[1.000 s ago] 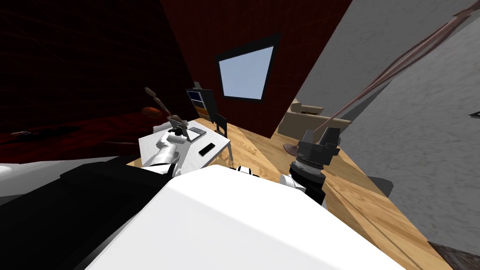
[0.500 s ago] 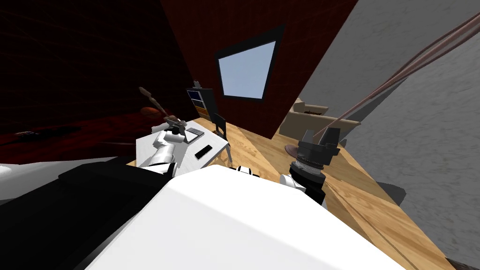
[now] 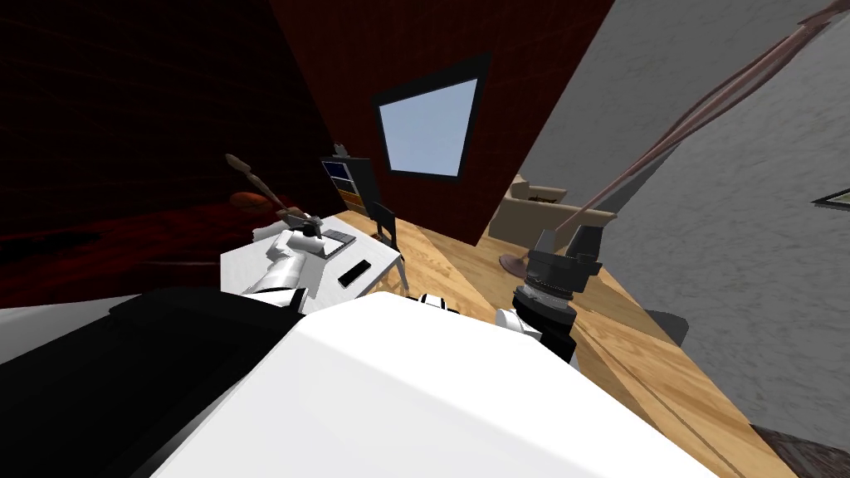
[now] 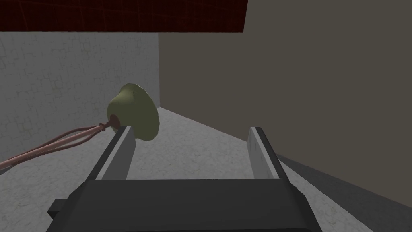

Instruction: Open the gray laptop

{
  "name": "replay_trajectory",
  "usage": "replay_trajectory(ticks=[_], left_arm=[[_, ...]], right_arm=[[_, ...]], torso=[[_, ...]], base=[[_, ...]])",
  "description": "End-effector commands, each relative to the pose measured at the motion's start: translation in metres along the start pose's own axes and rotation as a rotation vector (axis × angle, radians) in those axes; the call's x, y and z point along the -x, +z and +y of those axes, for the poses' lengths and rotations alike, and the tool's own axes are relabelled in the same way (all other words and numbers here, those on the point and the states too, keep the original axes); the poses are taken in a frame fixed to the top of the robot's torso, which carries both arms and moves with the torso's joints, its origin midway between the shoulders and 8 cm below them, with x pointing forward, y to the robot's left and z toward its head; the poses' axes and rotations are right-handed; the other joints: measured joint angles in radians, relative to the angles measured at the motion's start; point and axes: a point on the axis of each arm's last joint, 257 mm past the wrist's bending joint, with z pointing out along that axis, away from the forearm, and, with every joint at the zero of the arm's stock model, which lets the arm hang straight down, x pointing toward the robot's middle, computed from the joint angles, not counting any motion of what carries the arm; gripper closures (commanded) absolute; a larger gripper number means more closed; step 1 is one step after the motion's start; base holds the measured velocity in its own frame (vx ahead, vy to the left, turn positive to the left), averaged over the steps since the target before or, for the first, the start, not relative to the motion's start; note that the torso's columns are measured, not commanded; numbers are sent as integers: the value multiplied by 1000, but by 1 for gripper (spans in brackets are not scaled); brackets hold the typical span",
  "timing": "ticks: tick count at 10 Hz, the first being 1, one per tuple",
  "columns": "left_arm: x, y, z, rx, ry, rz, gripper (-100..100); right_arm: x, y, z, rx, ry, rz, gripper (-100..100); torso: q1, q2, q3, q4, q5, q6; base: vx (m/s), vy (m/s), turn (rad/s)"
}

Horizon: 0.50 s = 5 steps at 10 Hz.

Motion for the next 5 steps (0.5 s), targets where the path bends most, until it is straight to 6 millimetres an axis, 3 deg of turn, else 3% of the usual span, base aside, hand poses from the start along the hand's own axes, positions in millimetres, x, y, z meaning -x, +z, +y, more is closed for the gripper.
replay_trajectory(ticks=[1, 4, 5], left_arm=[[3, 3, 13, 46, 72, 14, 100], [6, 4, 28, 98, 153, 31, 100], [6, 5, 25, 85, 134, 27, 100]], right_arm=[[0, 0, 0, 0, 0, 0, 0], [0, 0, 0, 0, 0, 0, 0], [0, 0, 0, 0, 0, 0, 0]], torso=[[0, 1, 0, 0, 0, 0], [0, 1, 1, 0, 0, 0], [0, 1, 1, 0, 0, 0]], base=[[32, -4, -121], [26, -4, -99], [12, 1, -22]])
